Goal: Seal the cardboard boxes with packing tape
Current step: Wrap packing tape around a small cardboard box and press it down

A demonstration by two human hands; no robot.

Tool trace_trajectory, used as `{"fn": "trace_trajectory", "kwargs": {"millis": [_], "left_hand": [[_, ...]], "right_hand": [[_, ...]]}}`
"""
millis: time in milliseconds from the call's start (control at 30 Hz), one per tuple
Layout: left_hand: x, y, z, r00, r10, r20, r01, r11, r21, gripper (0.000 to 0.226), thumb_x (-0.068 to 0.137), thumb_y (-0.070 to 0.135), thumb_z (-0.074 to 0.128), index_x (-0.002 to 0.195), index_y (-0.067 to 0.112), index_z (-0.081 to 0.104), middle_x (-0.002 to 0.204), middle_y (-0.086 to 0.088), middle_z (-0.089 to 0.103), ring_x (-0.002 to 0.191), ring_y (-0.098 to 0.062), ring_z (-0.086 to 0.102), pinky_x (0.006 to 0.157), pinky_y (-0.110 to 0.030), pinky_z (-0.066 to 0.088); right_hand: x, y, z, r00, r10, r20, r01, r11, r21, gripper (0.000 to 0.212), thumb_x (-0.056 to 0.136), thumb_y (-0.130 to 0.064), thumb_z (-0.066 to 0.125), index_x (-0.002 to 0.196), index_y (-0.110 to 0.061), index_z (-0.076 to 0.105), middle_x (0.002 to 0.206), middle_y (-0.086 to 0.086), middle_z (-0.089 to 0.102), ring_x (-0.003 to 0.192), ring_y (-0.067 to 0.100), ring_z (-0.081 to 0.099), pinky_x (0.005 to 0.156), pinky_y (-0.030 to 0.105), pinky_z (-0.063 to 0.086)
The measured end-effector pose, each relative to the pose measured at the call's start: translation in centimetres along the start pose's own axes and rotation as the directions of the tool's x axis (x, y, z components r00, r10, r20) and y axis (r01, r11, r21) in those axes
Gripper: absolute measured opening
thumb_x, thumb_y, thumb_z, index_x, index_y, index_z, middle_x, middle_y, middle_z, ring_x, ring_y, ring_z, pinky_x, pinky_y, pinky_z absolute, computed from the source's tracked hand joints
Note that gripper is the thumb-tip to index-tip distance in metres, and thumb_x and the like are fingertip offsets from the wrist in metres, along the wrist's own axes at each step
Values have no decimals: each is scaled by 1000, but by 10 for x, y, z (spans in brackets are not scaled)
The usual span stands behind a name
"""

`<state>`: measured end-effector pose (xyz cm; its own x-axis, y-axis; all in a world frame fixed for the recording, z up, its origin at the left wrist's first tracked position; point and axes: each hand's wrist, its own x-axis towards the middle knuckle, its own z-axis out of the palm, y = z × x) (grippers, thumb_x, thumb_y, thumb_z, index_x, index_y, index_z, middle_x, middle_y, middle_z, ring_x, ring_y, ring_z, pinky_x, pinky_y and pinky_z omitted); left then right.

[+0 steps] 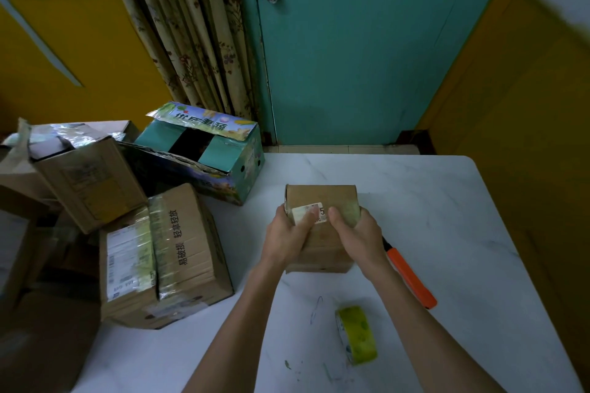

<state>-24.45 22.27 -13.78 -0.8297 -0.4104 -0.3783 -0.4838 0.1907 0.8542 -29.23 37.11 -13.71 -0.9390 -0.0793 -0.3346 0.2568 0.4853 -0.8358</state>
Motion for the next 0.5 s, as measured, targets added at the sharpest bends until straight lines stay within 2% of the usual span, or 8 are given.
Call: {"fn": "trace_trajectory", "kwargs": {"millis": [67,133,233,300,367,433,500], "left_hand": [[0,-2,-2,1000,3,23,-2,1000,-17,79,76,82,55,127,21,58,114,5,72,100,-14,70,90,-43,59],[0,-6,-3,999,23,34,-22,999,-41,82,79,83,45,126,18,58,112,2,72,101,-16,70,91,-46,58],[-5,-3,-4,999,26,37,-25,999,-36,62,100,65,36,128,13,57,114,-2,70,105,-19,67,96,-47,55],[-5,1,-4,1000,16,23,-15,1000,-18,52,107,52,30,127,13,58,116,-5,68,107,-21,64,99,-45,52],[-5,6,-5,1000,15,-26,-14,999,51,50,109,46,26,120,12,61,113,-9,69,103,-23,64,94,-41,52],[-5,11,-2,993,48,-108,-29,986,167,49,109,43,28,112,8,62,109,-13,70,97,-27,64,83,-38,51],[-8,12,1,992,67,-107,-50,988,149,41,103,49,47,114,11,57,109,-7,70,94,-23,65,76,-34,52]], "right_hand": [[0,-3,-2,999,-40,19,41,998,-39,42,97,-51,51,117,-14,58,104,-2,64,91,13,61,71,26,50],[-1,-4,-4,997,-71,12,72,993,-93,39,103,-46,38,112,-12,57,99,0,61,85,13,57,65,23,44],[-3,-3,-3,996,-75,-49,69,991,-118,43,108,-35,23,88,-11,53,81,3,58,77,17,56,59,23,39],[-3,-4,-3,995,-62,-80,54,993,-106,45,109,-31,21,81,-11,51,74,2,55,71,17,55,54,19,35],[-2,-6,-4,997,-48,-67,42,996,-82,43,108,-37,27,91,-10,56,80,-2,58,76,15,57,58,17,38],[0,-3,-3,1000,-24,-10,24,999,-30,40,99,-52,48,108,-15,60,96,-4,64,90,15,61,70,22,45],[0,-1,-3,999,28,34,-29,999,29,58,78,-64,71,114,-21,61,105,-8,66,96,11,62,76,26,51]]}}
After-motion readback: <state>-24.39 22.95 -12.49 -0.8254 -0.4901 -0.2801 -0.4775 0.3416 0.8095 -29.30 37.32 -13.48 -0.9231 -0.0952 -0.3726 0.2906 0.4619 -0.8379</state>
